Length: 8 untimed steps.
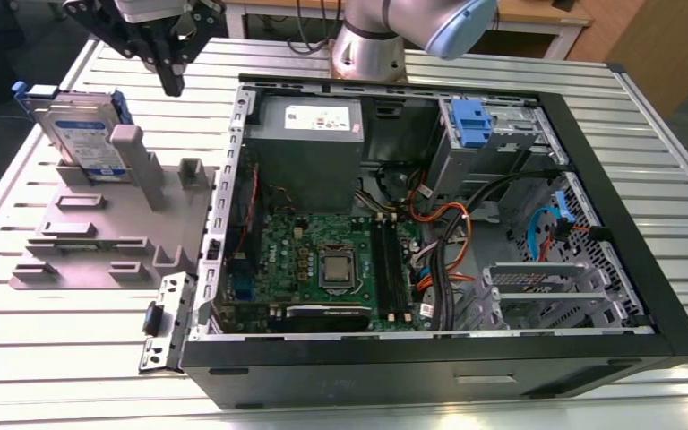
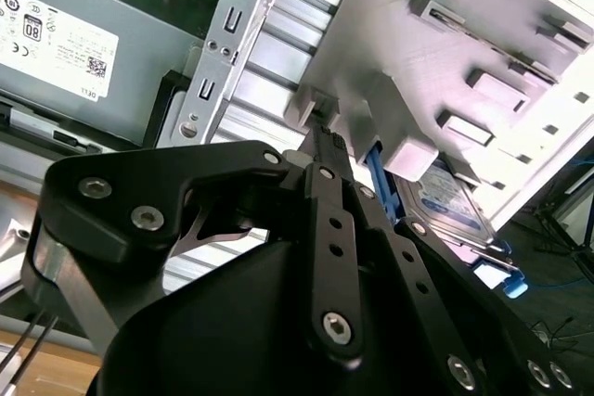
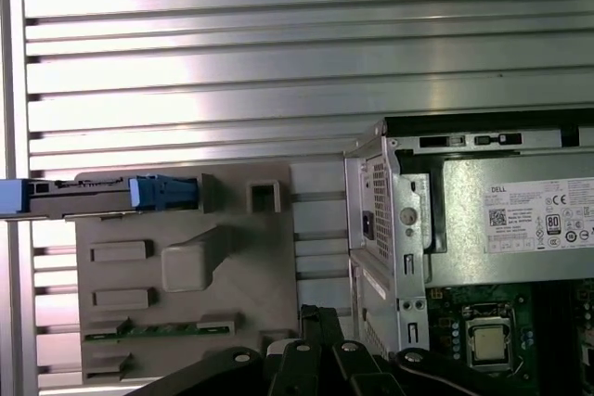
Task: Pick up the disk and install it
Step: 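Reach for the disk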
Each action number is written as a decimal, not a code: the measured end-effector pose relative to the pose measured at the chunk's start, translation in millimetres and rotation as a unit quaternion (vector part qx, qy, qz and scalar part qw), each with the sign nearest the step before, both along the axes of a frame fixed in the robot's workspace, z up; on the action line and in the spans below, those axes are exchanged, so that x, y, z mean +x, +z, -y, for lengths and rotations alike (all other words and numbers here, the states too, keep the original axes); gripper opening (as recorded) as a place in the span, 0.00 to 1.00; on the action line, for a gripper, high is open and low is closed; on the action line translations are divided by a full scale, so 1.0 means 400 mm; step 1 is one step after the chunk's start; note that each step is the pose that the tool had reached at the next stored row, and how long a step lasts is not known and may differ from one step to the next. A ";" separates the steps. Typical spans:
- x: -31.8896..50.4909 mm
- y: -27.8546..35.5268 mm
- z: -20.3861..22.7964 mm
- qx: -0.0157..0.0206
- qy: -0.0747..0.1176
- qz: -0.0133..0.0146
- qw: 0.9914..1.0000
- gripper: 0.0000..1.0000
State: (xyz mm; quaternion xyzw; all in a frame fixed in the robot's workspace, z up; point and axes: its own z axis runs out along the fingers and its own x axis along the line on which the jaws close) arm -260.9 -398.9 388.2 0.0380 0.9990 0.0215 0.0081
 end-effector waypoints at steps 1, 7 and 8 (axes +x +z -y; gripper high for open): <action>-0.002 0.000 0.000 0.000 0.000 0.000 1.000 0.11; -0.011 0.000 0.000 0.000 0.000 0.000 1.000 0.11; -0.013 0.000 0.000 0.000 0.000 0.000 1.000 0.11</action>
